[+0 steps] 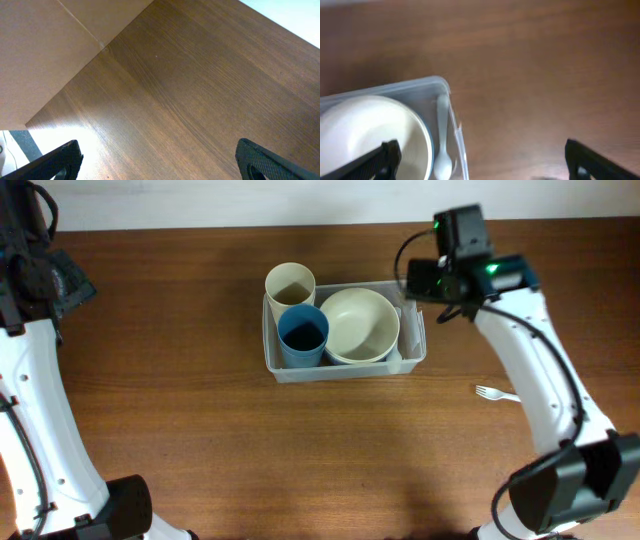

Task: Pack container
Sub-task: 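Withdraw the right gripper back toward the white fork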

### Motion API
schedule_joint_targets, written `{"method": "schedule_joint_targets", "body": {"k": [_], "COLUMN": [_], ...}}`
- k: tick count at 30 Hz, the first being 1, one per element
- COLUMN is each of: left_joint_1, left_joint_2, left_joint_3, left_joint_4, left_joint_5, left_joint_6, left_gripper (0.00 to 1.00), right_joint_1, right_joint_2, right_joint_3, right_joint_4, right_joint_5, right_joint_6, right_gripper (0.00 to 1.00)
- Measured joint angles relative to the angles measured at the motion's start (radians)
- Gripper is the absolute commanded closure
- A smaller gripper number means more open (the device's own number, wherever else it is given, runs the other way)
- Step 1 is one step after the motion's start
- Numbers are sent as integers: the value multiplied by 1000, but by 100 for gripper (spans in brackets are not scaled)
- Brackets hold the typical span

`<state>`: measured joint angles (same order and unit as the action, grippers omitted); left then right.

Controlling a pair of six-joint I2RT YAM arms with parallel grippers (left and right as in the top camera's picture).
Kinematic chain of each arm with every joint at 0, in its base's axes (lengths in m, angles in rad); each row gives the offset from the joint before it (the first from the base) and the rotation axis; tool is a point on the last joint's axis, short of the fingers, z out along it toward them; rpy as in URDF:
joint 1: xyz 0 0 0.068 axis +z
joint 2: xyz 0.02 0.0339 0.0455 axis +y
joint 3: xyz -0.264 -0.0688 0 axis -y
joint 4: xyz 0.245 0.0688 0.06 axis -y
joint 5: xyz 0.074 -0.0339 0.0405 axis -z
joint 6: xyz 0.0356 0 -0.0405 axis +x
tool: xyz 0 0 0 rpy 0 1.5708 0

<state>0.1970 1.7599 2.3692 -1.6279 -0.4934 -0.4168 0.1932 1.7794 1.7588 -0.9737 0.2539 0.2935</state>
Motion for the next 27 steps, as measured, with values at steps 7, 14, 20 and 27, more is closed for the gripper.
{"method": "schedule_joint_targets", "body": {"k": [7, 14, 20, 27], "left_joint_1": [0, 0, 0, 0], "left_joint_2": [0, 0, 0, 0], "left_joint_3": [0, 0, 0, 0], "left_joint_4": [0, 0, 0, 0], "left_joint_5": [0, 0, 0, 0], "left_joint_6": [0, 0, 0, 0], "left_gripper": [0, 0, 0, 0], "right_joint_1": [-128, -388, -533, -580], "right_joint_2": [-3, -2, -2, -2], "right_joint_3": [143, 143, 114, -106], "right_joint_4": [-294, -564, -612, -441], "right_joint_5": [54, -4, -64, -99], "right_joint_6": [355, 745, 943, 1128], "right_gripper": [1, 1, 1, 1]}}
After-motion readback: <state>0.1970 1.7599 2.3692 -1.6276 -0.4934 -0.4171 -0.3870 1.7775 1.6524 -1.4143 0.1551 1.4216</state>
